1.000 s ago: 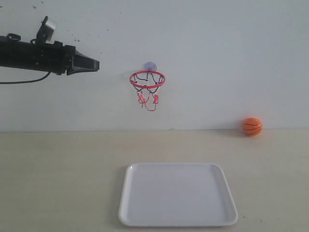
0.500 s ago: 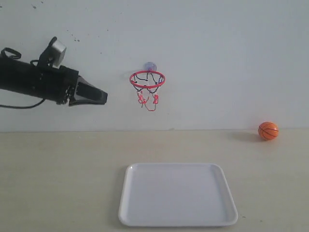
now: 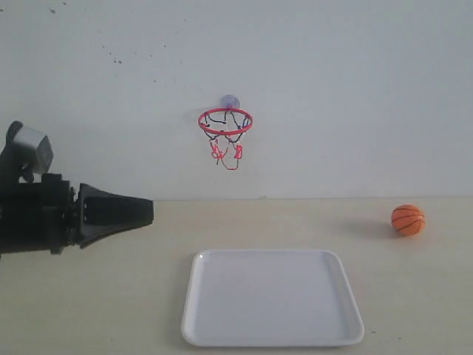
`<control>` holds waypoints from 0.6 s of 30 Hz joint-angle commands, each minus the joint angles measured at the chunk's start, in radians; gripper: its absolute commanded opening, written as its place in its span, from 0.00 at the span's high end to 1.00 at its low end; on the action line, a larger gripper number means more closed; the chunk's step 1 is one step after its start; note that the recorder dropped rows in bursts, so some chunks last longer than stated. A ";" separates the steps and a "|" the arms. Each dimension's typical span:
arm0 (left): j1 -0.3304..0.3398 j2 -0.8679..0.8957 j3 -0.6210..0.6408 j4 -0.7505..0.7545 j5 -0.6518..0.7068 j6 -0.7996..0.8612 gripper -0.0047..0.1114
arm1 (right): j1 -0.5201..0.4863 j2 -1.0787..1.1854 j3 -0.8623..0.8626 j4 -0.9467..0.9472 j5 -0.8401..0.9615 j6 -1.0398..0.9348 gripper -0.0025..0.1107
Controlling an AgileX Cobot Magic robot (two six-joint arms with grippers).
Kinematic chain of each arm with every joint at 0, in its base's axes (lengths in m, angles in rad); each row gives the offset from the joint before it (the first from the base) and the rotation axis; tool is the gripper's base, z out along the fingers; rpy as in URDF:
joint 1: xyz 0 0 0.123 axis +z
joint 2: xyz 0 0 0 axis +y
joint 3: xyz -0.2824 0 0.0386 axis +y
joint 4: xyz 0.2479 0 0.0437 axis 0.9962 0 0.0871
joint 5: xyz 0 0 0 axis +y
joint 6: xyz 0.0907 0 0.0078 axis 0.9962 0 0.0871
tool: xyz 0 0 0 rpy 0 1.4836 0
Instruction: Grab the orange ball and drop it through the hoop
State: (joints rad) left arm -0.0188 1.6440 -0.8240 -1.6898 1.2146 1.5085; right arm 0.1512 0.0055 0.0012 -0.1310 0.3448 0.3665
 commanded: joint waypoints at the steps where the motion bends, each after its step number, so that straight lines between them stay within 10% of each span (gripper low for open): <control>1: -0.006 -0.114 0.155 -0.055 0.006 0.066 0.92 | -0.003 -0.005 -0.001 -0.008 -0.010 -0.008 0.98; 18: -0.003 -0.304 0.351 -0.055 0.006 0.062 0.92 | -0.003 -0.005 -0.001 -0.008 -0.010 -0.008 0.98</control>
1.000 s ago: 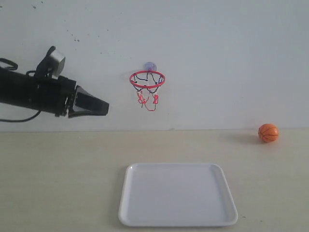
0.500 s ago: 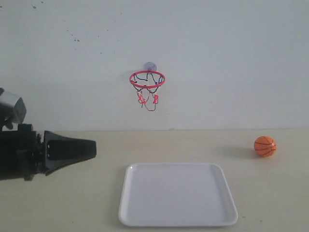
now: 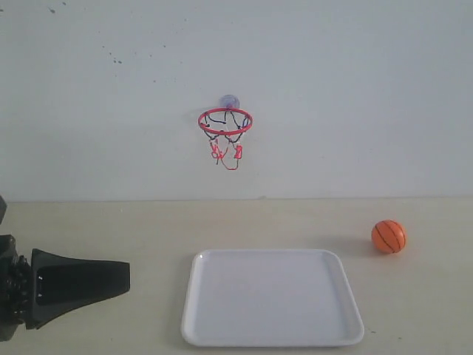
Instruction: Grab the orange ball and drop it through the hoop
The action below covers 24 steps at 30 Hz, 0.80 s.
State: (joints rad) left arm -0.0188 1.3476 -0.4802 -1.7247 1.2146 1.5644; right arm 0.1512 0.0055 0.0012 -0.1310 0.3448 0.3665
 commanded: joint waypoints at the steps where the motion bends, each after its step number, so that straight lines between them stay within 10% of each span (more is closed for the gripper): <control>1: 0.001 -0.009 0.007 -0.020 0.006 0.001 0.92 | -0.003 -0.005 -0.001 -0.008 -0.010 -0.008 0.98; 16: 0.050 -0.218 0.103 -0.020 0.006 0.067 0.92 | -0.003 -0.005 -0.001 -0.008 -0.010 -0.008 0.98; 24: 0.050 -0.774 0.181 -0.020 -0.554 -0.331 0.92 | -0.003 -0.005 -0.001 -0.008 -0.010 -0.008 0.98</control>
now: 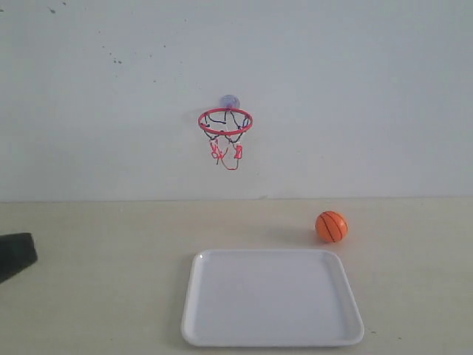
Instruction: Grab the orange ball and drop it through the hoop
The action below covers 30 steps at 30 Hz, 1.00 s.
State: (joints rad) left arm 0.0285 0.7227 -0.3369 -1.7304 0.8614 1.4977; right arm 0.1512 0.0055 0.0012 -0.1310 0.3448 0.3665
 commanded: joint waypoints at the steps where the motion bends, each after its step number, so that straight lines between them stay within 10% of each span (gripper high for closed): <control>1: 0.002 -0.176 0.053 -0.014 -0.253 -0.361 0.92 | -0.003 -0.005 -0.001 -0.008 -0.010 -0.008 0.98; 8: 0.002 -0.220 0.140 -0.014 -0.284 -1.106 0.92 | -0.003 -0.005 -0.001 -0.008 -0.010 -0.008 0.98; 20: 0.002 -0.339 0.134 -0.014 -0.300 -0.471 0.92 | -0.003 -0.005 -0.001 -0.008 -0.010 -0.008 0.98; 24: 0.002 -0.409 0.134 0.350 -0.453 -0.664 0.92 | -0.003 -0.005 -0.001 -0.008 -0.010 -0.008 0.98; 30: 0.002 -0.480 0.145 1.457 -0.586 -1.554 0.92 | -0.003 -0.005 -0.001 -0.008 -0.010 -0.008 0.98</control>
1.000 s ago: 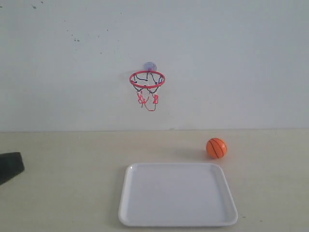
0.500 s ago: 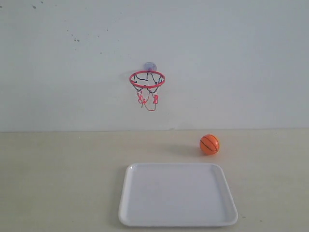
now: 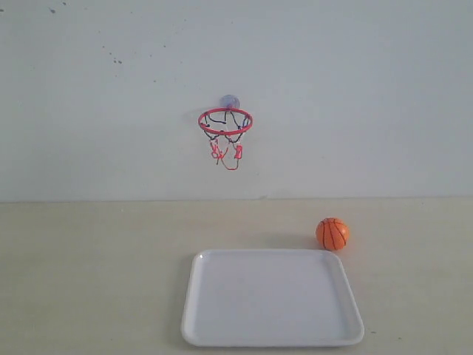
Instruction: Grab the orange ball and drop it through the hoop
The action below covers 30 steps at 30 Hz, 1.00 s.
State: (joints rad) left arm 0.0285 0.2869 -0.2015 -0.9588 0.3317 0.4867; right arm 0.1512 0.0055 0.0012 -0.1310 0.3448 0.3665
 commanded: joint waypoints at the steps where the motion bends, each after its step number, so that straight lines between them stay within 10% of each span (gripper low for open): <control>1: 0.002 -0.055 0.018 0.816 -0.057 -0.639 0.92 | -0.003 -0.005 -0.001 -0.008 -0.010 -0.008 0.98; 6: 0.002 -0.132 0.086 1.152 -0.080 -0.861 0.92 | -0.003 -0.005 -0.001 -0.008 -0.010 -0.008 0.98; 30: 0.002 -0.287 0.201 0.995 -0.039 -0.612 0.92 | -0.003 -0.005 -0.001 -0.008 -0.010 -0.008 0.98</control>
State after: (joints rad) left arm 0.0285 0.0029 -0.0035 0.0518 0.2946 -0.1382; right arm 0.1512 0.0055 0.0012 -0.1310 0.3448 0.3665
